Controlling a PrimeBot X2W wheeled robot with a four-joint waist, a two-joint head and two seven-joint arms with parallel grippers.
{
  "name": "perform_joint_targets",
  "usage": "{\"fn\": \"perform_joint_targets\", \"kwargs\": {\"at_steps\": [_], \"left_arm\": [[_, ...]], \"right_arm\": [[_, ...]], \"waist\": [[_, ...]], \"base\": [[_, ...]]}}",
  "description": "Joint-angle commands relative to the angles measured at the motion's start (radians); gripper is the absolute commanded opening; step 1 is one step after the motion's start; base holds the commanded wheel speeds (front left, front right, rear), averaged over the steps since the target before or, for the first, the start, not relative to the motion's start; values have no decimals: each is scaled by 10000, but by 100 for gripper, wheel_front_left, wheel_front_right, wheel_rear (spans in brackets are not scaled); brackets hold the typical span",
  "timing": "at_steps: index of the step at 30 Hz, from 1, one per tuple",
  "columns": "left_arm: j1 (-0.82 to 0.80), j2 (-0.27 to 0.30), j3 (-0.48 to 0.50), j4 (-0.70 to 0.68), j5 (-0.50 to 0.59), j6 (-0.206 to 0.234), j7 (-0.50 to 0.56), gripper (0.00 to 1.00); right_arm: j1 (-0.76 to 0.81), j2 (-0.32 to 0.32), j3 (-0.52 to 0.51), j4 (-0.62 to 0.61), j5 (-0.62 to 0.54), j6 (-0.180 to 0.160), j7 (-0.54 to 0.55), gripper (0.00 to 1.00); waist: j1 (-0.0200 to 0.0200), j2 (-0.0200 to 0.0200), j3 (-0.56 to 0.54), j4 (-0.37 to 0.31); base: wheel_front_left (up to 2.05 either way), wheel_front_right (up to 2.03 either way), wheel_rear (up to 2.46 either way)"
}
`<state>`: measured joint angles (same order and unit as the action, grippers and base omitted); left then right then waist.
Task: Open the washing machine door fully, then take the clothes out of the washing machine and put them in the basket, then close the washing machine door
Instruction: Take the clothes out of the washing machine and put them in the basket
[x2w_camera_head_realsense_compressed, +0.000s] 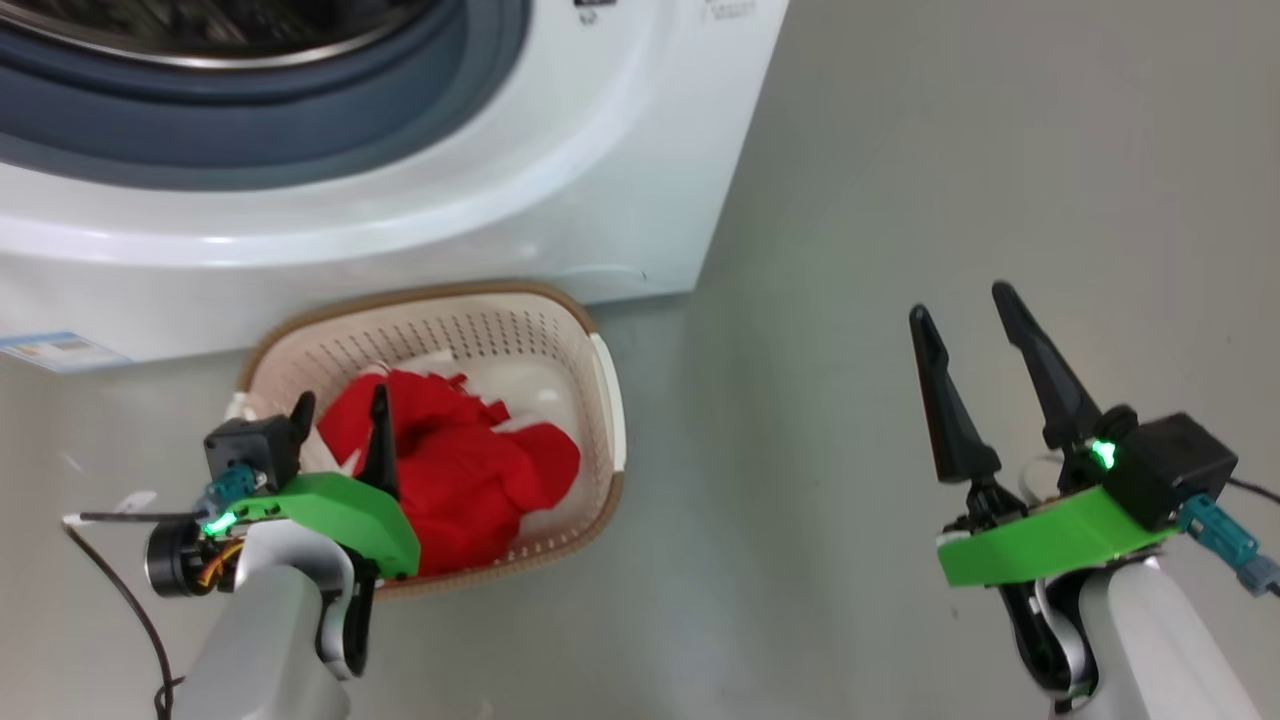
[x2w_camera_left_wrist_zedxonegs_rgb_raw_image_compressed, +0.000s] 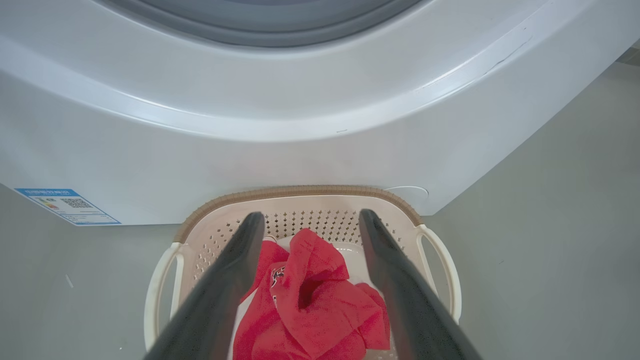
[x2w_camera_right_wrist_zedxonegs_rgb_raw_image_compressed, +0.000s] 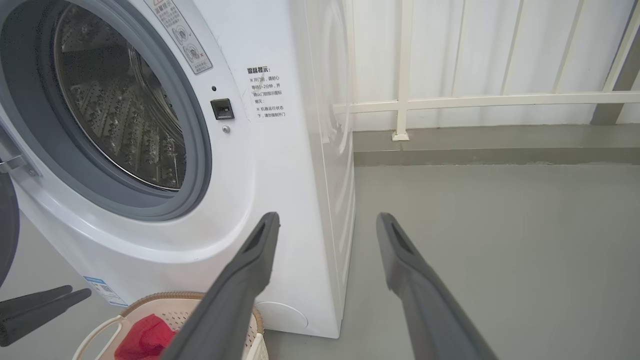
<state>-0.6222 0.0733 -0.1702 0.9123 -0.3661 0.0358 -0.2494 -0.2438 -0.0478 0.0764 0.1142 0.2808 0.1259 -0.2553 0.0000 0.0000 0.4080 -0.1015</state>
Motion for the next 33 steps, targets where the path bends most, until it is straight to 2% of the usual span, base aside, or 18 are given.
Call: {"fn": "perform_joint_targets", "kwargs": {"at_steps": [1,7,15,27,33], "left_arm": [[296,195,286,-489,179,31,-124,100],[1213,42,661,-2026,550,195,-124,100],[2471,-135,1092,-4350,1039,13,-124,100],[3831,-222,1091,-6355,1079,-334,-124,100],[4573,-228,965,-6931,1001,-218,-124,100]], "right_arm": [[230,-24,181,-185,-67,48,-65,100],[562,-24,122,-183,58,48,-65,100],[984,-24,-215,-229,301,48,-65,100],[1608,-24,-626,70,-454,48,-65,100],[2086,-24,-928,48,-573,48,-65,100]], "waist": [[0,0,-572,316],[0,0,-1189,500],[0,0,-2101,605],[0,0,-3115,594],[0,0,-3775,575]], "base": [[0,0,0],[0,0,0],[0,0,0],[0,0,0],[0,0,0]]}}
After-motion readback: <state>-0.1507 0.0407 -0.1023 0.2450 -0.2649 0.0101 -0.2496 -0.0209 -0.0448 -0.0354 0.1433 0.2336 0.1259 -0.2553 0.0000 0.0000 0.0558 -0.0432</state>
